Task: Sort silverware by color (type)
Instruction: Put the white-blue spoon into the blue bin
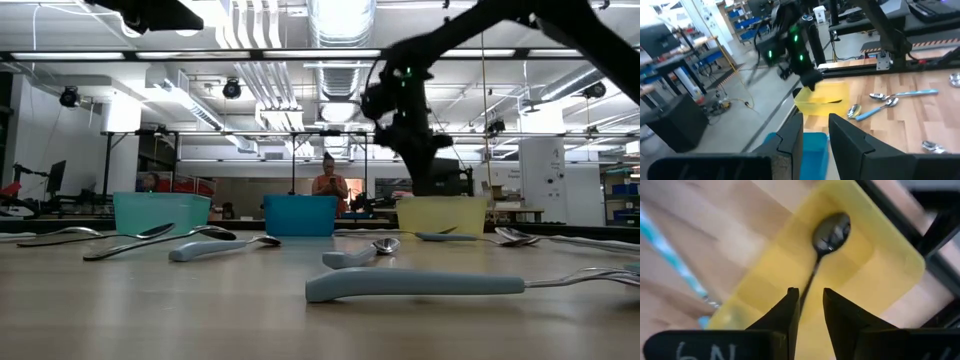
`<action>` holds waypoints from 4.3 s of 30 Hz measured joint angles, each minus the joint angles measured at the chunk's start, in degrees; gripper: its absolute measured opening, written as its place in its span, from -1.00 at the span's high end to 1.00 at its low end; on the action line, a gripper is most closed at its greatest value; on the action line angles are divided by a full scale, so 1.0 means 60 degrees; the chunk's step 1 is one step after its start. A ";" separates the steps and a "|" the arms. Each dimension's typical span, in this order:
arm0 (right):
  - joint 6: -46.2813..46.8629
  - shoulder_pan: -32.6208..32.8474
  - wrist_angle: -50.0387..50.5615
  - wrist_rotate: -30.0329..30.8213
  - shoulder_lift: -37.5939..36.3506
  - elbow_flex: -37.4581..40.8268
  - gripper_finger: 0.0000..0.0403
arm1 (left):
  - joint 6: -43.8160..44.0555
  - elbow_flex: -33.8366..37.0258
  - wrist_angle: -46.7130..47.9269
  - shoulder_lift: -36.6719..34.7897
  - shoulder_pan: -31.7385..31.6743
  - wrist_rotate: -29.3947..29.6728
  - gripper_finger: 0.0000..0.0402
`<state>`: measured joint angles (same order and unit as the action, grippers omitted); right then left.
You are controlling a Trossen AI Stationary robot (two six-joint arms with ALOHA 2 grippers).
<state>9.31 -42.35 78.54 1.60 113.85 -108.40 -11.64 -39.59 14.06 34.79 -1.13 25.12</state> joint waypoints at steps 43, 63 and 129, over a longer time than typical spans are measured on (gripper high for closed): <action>-0.0498 0.5602 -1.1557 0.0015 -0.9018 1.0415 0.71 | 1.0596 -0.1785 1.0405 0.5500 0.0002 -0.2885 0.63; -0.1151 0.5599 -1.1723 0.0010 -0.8974 1.0480 0.71 | 1.0503 -0.0186 0.8600 0.6483 -0.0066 -0.2843 0.54; -0.2693 0.5595 -1.5632 -0.1626 -0.8219 1.1364 0.71 | 0.3898 -0.1297 -0.1021 0.3537 -0.0080 -0.6071 1.00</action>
<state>-6.85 -8.78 -15.25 -8.16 64.54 -40.21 11.75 -47.38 7.93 56.01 -1.61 -11.30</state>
